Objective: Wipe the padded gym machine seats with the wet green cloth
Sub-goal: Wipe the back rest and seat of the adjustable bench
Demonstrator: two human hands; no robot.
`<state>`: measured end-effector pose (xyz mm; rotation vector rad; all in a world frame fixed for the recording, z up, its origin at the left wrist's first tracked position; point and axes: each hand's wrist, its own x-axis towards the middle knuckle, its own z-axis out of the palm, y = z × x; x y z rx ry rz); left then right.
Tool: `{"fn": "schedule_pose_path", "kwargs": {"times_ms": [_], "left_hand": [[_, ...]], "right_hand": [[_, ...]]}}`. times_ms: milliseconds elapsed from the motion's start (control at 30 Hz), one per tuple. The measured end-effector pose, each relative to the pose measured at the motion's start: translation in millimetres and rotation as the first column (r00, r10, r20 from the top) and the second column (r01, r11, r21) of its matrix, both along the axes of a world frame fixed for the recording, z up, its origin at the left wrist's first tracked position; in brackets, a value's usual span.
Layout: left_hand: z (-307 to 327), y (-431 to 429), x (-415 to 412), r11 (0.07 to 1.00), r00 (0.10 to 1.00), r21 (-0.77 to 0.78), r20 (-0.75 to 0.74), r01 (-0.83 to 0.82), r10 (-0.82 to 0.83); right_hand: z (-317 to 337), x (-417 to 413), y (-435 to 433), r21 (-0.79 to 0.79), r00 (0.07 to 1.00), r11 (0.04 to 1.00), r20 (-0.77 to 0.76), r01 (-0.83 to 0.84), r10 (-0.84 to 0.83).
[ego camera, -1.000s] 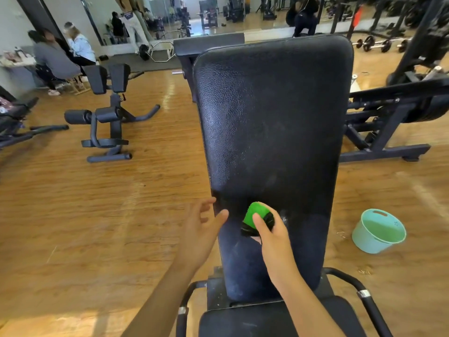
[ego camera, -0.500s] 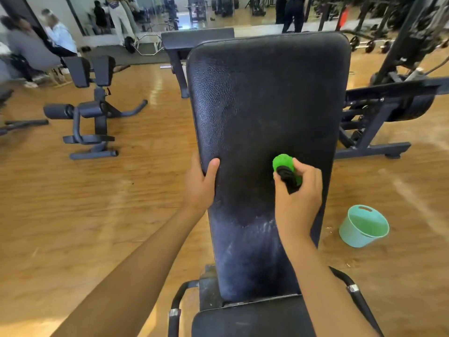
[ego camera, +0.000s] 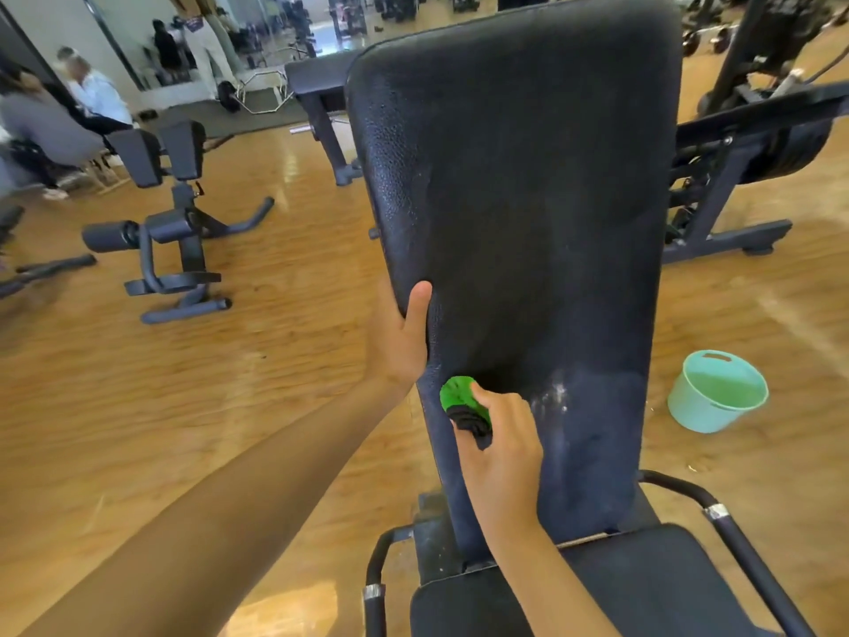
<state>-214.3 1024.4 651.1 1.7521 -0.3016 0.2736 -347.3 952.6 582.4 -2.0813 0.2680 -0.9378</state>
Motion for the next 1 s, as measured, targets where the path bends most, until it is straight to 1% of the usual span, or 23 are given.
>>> {"fn": "schedule_pose_path", "kwargs": {"times_ms": [67, 100, 167, 233, 300, 333, 400, 500, 567, 633, 667, 733, 800, 867, 933, 1000], "left_hand": [[3, 2, -1, 0.999, 1.000, 0.036, 0.002, 0.013, -0.013], [4, 5, -1, 0.997, 0.999, 0.067, -0.007, 0.033, -0.032], [7, 13, 1, 0.985, 0.994, 0.139, -0.028, 0.107, -0.104], [14, 22, 7, 0.952, 0.979, 0.228, -0.041, 0.202, -0.198], [20, 28, 14, 0.917, 0.956, 0.272, -0.097, 0.291, -0.275], [22, 30, 18, 0.907, 0.943, 0.263, -0.153, 0.328, -0.296], [26, 31, 22, 0.898, 0.913, 0.220, -0.243, 0.382, -0.328], [28, 32, 23, 0.889, 0.875, 0.136, -0.290, 0.438, -0.387], [27, 32, 23, 0.878, 0.865, 0.135, -0.296, 0.459, -0.406], [26, 32, 24, 0.875, 0.870, 0.165, -0.290, 0.456, -0.399], [25, 33, 24, 0.874, 0.874, 0.181, -0.288, 0.450, -0.391], [24, 33, 24, 0.871, 0.876, 0.191, -0.282, 0.452, -0.392], [24, 33, 22, 0.868, 0.876, 0.197, -0.272, 0.456, -0.399], [26, 31, 19, 0.876, 0.883, 0.181, -0.249, 0.446, -0.398], [26, 30, 16, 0.892, 0.894, 0.149, -0.219, 0.428, -0.392], [27, 28, 11, 0.898, 0.903, 0.150, -0.188, 0.414, -0.385]], "right_hand": [[-10, -5, 7, -0.001, 0.999, 1.000, -0.040, -0.019, 0.019], [-11, -8, 9, 0.048, 0.998, 0.999, -0.065, -0.021, 0.024], [0, -10, 14, 0.247, 0.996, 0.969, -0.079, -0.017, 0.038], [25, -5, 17, 0.433, 0.999, 0.901, -0.025, -0.018, 0.032], [52, 8, 21, 0.512, 0.999, 0.858, 0.052, -0.034, 0.008], [63, 16, 24, 0.518, 0.998, 0.854, 0.070, -0.042, 0.007], [74, 29, 31, 0.502, 0.998, 0.864, 0.057, -0.042, 0.015], [62, 30, 41, 0.510, 0.999, 0.860, -0.032, 0.021, -0.005], [38, 18, 48, 0.576, 0.993, 0.812, -0.107, 0.094, -0.040], [11, 1, 54, 0.664, 0.979, 0.726, -0.196, 0.179, -0.063], [-1, -6, 56, 0.691, 0.967, 0.686, -0.246, 0.227, -0.072], [-13, -16, 58, 0.706, 0.945, 0.642, -0.313, 0.299, -0.095], [-5, -13, 58, 0.723, 0.953, 0.627, -0.277, 0.289, -0.121], [20, 3, 55, 0.738, 0.976, 0.640, -0.158, 0.216, -0.148], [48, 22, 48, 0.708, 0.987, 0.692, -0.053, 0.144, -0.150], [64, 33, 44, 0.657, 0.991, 0.745, -0.017, 0.113, -0.135]]}}
